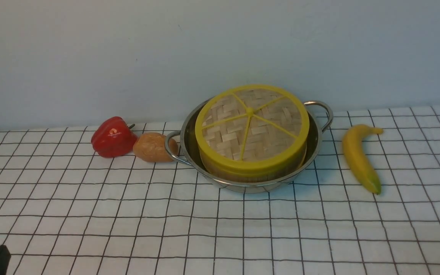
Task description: Place the steamer in the pot on the white tablecloth, and put the lid on the steamer.
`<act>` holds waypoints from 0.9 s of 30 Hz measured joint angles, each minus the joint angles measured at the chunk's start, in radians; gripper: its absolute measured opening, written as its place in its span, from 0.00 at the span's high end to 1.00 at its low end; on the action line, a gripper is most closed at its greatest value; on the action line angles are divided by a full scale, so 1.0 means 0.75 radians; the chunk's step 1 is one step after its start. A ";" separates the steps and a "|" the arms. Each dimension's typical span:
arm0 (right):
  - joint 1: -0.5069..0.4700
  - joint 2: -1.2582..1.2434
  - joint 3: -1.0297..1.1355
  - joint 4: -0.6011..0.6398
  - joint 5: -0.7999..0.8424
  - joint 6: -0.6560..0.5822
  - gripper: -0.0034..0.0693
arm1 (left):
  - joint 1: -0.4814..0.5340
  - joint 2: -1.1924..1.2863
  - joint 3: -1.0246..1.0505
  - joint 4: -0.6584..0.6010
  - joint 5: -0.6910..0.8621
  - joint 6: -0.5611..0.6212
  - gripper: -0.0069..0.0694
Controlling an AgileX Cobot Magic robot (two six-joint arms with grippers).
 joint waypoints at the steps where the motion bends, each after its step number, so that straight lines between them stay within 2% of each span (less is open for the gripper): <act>1: 0.000 0.000 0.000 0.000 0.000 0.000 0.62 | 0.000 -0.003 0.003 0.003 0.002 0.000 0.71; 7: 0.000 0.000 0.000 0.000 0.000 0.000 0.62 | 0.002 -0.024 0.016 0.127 0.106 0.008 0.71; 10: 0.000 0.000 0.000 0.000 0.000 0.000 0.62 | 0.002 -0.054 0.016 0.164 0.121 -0.064 0.70; 14: 0.000 0.000 0.000 0.000 0.000 0.000 0.62 | 0.002 -0.099 0.016 0.380 0.154 -0.375 0.69; 15: 0.000 0.000 0.000 0.000 0.000 0.000 0.62 | 0.002 -0.101 0.016 0.496 0.217 -0.562 0.69; 17: 0.000 0.000 0.000 0.000 0.000 0.000 0.62 | 0.002 -0.101 0.016 0.548 0.265 -0.713 0.69; 21: 0.000 0.000 0.000 0.000 0.000 0.000 0.62 | 0.002 -0.101 0.016 0.572 0.272 -0.771 0.68; 27: 0.000 0.000 0.000 0.000 0.000 0.000 0.62 | 0.002 -0.102 0.016 0.565 0.266 -0.689 0.66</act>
